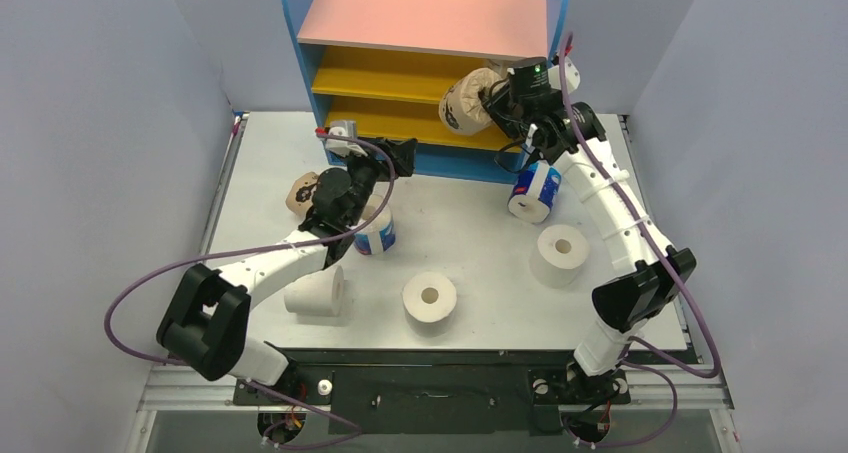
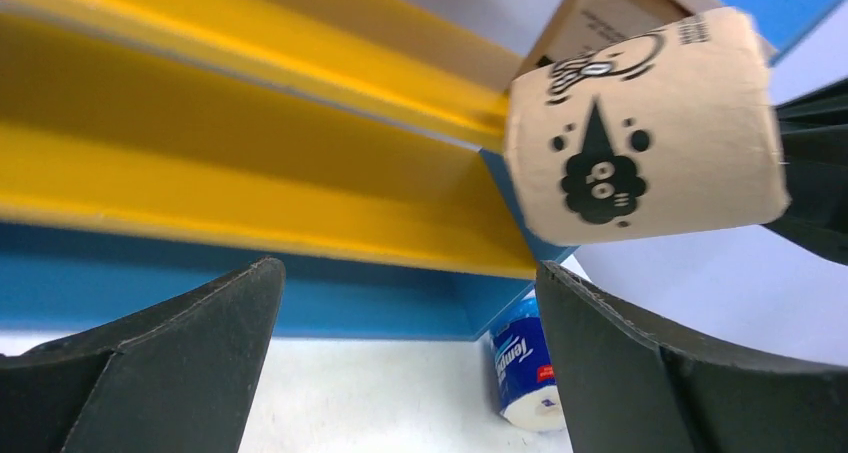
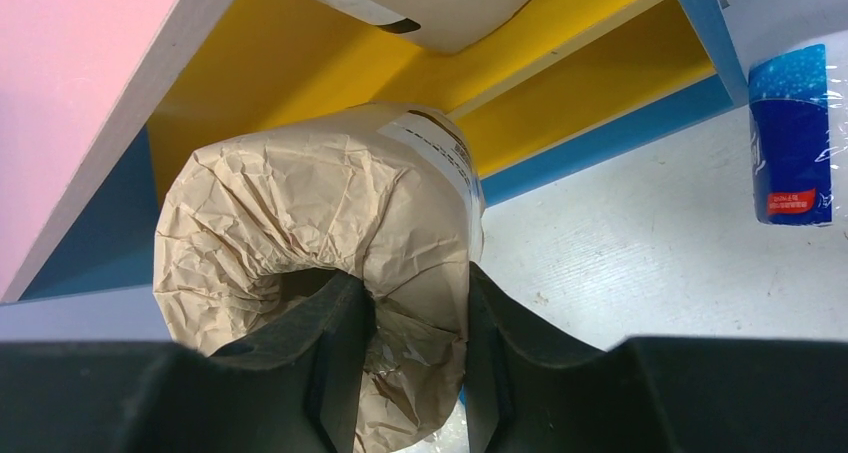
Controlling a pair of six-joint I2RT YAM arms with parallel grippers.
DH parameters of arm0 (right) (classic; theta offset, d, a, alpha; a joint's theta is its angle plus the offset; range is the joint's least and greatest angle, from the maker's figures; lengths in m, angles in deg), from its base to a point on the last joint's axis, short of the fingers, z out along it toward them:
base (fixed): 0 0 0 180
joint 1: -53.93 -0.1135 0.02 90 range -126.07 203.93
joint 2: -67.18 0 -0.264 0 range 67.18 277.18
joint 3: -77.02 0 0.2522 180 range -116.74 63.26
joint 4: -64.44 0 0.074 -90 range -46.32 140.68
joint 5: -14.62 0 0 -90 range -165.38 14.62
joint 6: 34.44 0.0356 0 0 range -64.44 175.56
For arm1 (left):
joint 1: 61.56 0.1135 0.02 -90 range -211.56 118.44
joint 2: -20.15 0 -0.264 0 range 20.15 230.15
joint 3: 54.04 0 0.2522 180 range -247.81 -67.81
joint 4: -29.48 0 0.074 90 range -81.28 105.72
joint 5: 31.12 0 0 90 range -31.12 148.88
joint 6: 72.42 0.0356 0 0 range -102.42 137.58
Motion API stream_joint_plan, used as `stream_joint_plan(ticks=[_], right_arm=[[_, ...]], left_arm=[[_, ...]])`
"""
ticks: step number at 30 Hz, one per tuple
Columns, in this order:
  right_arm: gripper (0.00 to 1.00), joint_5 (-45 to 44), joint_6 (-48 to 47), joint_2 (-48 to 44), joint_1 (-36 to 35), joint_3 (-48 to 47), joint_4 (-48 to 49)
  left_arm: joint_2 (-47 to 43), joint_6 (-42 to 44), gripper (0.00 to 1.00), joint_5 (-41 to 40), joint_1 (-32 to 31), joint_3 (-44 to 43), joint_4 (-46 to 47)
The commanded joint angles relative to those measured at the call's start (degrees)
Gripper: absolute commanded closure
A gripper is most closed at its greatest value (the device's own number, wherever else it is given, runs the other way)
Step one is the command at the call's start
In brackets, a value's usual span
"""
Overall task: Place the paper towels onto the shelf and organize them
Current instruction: Place the paper towel on the shelf.
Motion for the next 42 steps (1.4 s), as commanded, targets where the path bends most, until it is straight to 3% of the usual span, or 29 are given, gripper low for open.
stream_joint_plan(ticks=[1, 8, 14, 42], right_arm=[[0.69, 0.00, 0.94, 0.26, 0.44, -3.76, 2.11], [0.69, 0.07, 0.96, 1.39, 0.30, -5.03, 2.00], [0.69, -0.10, 1.26, 1.67, 0.44, -4.75, 1.91], [0.65, 1.24, 1.57, 2.22, 0.32, -4.86, 3.18]], left_arm=[[3.40, 8.92, 0.04, 8.18, 0.17, -6.81, 12.62], [9.38, 16.25, 0.04, 13.09, 0.21, -9.91, 19.83], [13.41, 22.23, 0.04, 20.10, 0.17, -12.67, 18.28], [26.30, 23.97, 0.04, 23.12, -2.85, -26.23, 16.77]])
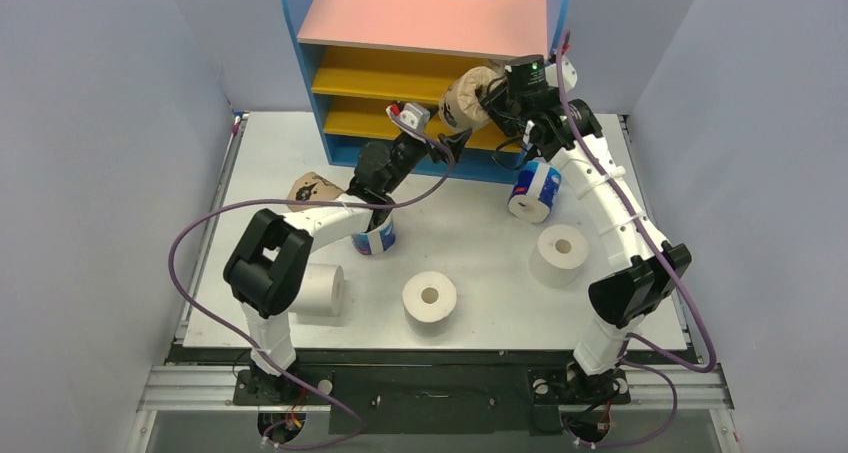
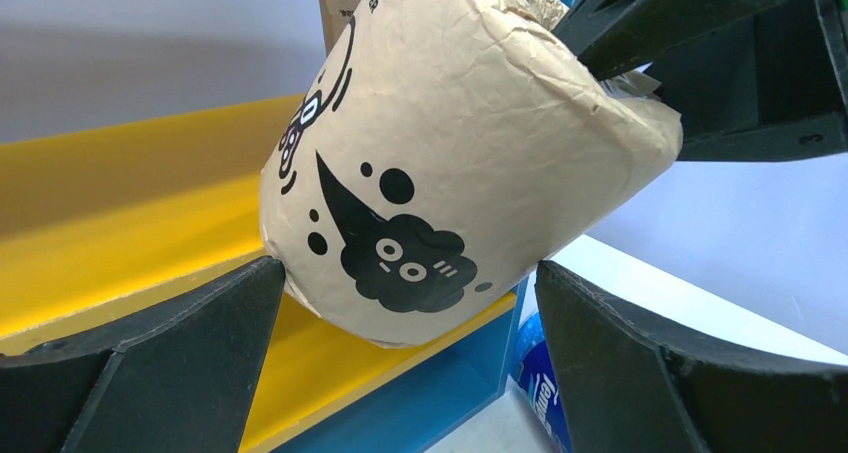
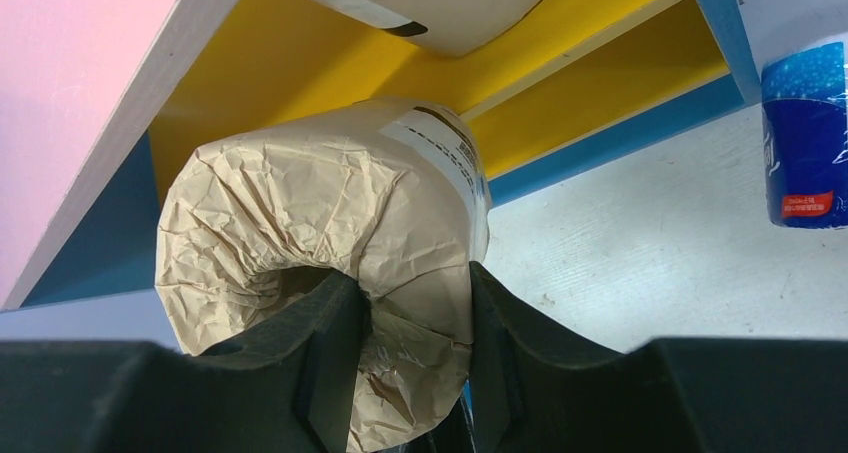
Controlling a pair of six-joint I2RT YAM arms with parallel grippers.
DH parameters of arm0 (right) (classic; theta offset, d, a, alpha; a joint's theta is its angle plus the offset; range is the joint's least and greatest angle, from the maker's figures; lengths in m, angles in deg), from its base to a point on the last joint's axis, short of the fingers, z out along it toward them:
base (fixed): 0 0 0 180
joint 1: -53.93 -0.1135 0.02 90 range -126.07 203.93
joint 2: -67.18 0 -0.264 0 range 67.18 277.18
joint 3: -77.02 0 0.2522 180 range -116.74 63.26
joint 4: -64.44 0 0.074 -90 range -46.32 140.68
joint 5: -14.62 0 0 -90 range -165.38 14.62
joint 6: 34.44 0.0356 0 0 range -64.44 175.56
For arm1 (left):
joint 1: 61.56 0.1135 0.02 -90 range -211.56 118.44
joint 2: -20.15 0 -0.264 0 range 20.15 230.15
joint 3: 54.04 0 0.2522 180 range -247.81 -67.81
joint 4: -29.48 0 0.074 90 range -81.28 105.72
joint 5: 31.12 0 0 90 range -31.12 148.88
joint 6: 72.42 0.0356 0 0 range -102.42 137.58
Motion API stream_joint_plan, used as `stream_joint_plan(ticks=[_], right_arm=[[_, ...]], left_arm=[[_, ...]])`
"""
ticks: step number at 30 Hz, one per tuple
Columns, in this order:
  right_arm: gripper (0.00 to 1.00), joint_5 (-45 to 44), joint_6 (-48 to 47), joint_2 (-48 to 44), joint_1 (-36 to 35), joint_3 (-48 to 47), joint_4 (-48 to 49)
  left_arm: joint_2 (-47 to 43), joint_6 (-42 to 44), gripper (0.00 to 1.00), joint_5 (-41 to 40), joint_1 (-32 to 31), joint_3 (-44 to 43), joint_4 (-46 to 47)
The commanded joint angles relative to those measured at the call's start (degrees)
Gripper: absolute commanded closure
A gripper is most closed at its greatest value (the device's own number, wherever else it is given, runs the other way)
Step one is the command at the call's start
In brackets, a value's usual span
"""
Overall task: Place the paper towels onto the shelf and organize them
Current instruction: Place the paper towel on the shelf.
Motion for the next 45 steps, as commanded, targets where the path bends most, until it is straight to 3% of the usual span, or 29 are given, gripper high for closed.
stream_joint_plan(ticks=[1, 11, 27, 45], right_arm=[[0.65, 1.04, 1.14, 0.30, 0.30, -2.91, 3.88], [0.61, 2.32, 0.69, 0.23, 0.37, -3.03, 4.03], [0.45, 3.09, -0.52, -1.78, 0.13, -2.52, 3.98], [0.40, 5.19, -2.31, -3.84, 1.61, -2.32, 3.92]], left_arm=[[1.57, 0.47, 0.04, -0.15, -0.52, -5.03, 1.86], [3.70, 2.13, 0.04, -3.62, -1.96, -9.04, 0.17], [3.89, 0.63, 0.04, -11.98, -1.54, -8.30, 2.11], [4.46, -2.18, 0.04, -14.55, 0.54, -11.40, 0.66]])
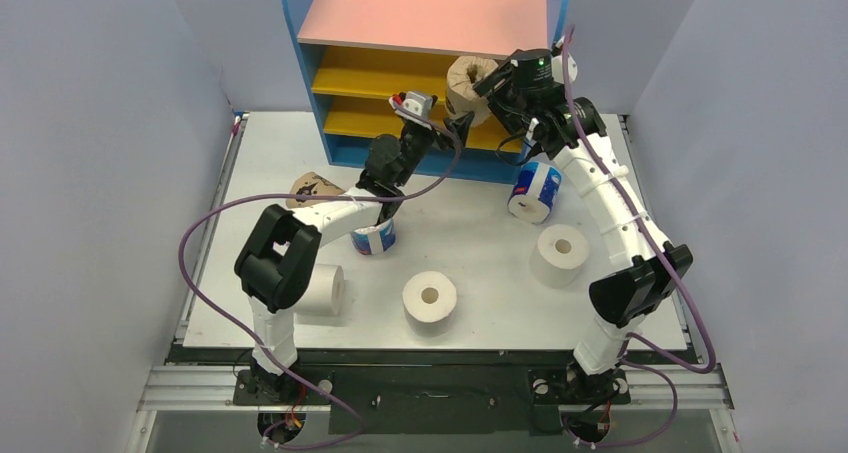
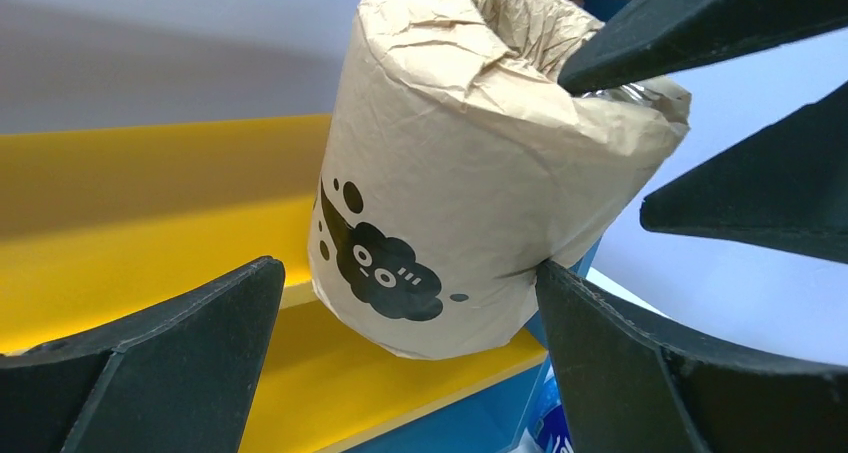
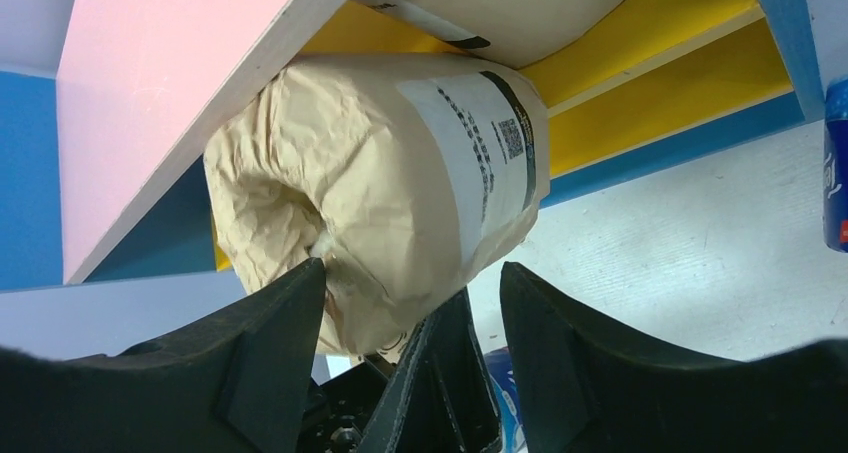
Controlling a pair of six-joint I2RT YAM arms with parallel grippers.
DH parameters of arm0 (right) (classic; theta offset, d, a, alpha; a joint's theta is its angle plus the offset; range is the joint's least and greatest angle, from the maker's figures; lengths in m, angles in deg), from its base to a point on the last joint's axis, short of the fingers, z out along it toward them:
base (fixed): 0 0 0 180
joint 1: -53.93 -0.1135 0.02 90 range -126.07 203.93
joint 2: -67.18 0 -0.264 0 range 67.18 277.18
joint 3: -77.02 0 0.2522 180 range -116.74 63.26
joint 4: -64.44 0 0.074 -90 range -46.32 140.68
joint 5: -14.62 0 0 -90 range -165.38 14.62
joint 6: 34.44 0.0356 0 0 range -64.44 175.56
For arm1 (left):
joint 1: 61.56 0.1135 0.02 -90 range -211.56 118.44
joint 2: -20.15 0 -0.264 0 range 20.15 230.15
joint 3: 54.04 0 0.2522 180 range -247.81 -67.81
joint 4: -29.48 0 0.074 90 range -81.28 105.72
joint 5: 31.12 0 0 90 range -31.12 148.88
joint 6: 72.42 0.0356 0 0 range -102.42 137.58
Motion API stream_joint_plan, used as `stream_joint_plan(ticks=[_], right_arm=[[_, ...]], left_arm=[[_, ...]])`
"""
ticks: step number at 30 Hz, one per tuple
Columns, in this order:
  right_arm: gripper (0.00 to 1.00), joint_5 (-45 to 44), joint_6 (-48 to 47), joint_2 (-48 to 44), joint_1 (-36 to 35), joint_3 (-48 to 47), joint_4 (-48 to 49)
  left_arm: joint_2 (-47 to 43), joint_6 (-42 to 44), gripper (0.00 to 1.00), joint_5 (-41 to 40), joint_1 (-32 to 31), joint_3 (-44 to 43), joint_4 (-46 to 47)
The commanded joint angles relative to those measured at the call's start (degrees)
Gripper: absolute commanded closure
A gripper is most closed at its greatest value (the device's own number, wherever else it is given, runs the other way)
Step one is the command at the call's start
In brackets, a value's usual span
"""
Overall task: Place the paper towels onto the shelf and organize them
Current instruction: Place the paper towel on the shelf.
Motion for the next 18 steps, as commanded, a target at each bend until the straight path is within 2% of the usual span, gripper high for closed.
stream_joint_plan(ticks=[1, 18], right_arm=[[0.40, 1.87, -1.55, -3.98, 0.88, -1.43, 0.80], [0.39, 3.73, -3.37, -5.60, 2.50, -1.33, 0.76]], left_arm=[[0.44, -0.53, 0.04, -4.52, 1.82, -4.76, 2.44], [1.41, 0.26, 0.04, -5.23, 2.08, -7.80, 0.76]])
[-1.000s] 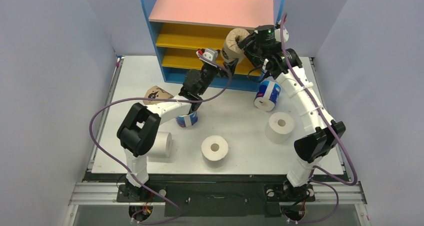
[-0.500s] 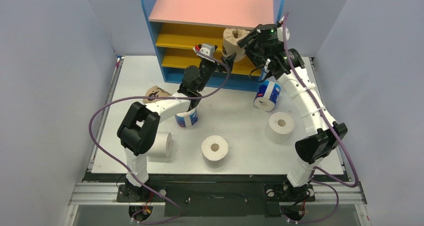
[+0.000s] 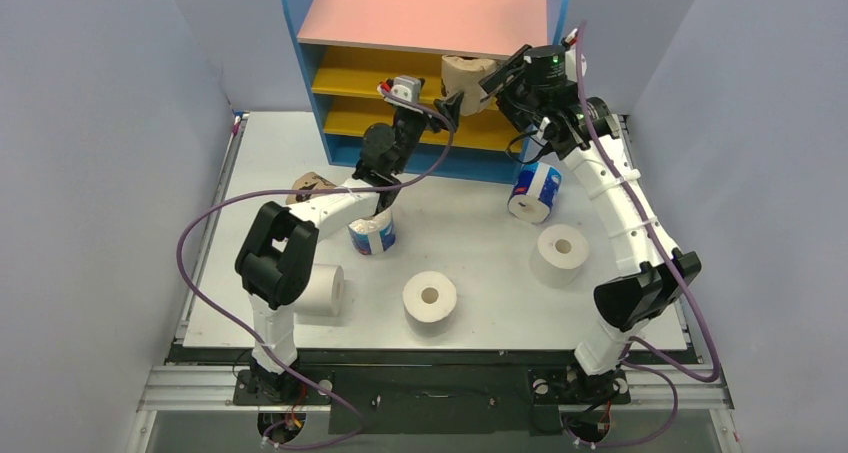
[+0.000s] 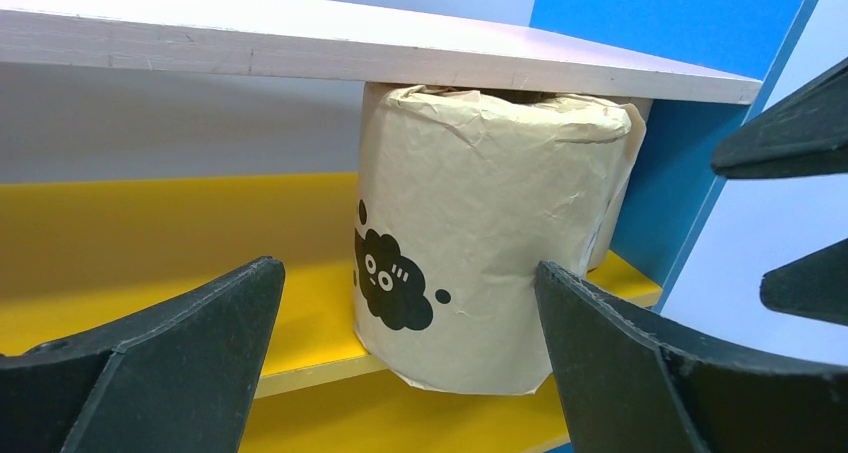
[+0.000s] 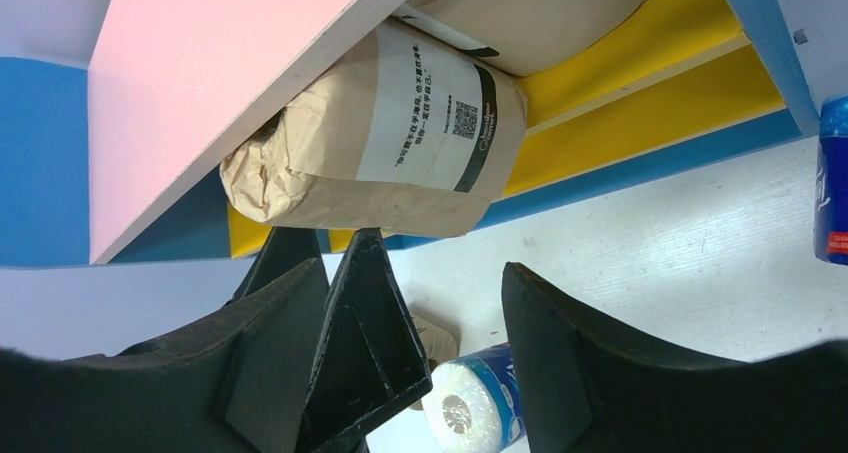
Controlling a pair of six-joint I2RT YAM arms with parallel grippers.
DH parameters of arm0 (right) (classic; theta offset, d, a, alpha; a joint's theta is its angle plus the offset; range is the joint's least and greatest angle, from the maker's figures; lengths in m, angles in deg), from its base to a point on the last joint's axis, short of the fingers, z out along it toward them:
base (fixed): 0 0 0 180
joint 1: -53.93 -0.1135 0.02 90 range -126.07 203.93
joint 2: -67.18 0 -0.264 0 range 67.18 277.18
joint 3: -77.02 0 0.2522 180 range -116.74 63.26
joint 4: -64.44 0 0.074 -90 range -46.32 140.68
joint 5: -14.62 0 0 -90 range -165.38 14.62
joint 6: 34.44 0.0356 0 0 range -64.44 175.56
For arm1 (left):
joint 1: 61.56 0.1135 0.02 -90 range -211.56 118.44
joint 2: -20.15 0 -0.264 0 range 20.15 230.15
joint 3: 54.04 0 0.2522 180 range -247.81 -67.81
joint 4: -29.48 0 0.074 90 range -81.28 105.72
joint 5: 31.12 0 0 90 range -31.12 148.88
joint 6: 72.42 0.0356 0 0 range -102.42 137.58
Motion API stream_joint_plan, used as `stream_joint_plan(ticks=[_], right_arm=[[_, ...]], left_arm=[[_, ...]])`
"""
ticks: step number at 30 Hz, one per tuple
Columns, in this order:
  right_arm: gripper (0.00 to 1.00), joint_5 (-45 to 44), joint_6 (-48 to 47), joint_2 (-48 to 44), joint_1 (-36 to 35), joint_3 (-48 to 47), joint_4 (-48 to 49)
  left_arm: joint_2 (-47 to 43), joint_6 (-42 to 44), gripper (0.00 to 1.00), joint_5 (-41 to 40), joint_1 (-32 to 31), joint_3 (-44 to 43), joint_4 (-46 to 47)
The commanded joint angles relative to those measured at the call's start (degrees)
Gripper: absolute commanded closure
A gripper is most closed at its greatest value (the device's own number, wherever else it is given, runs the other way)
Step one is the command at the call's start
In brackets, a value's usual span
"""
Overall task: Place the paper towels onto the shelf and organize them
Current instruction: Place the paper towel on the shelf.
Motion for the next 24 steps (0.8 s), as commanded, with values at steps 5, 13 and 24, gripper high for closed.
stream_joint_plan(ticks=[5, 13, 24], right_arm=[[0.39, 0.25, -3.26, -5.85, 0.65, 0.75, 0.69], [0.39, -1.30, -7.24, -15.64, 0.69, 12.79, 5.42], [0.39, -2.24, -17.74, -34.87, 0.55, 39.15, 15.27]], left_arm=[[0.93, 0.43, 0.04, -1.53, 0.59, -3.60, 0.40], [1.44, 1.53, 0.04, -3.23, 1.25, -5.26, -1.57], [1.95, 2.43, 0.04, -3.50, 3.52, -6.14, -2.48]])
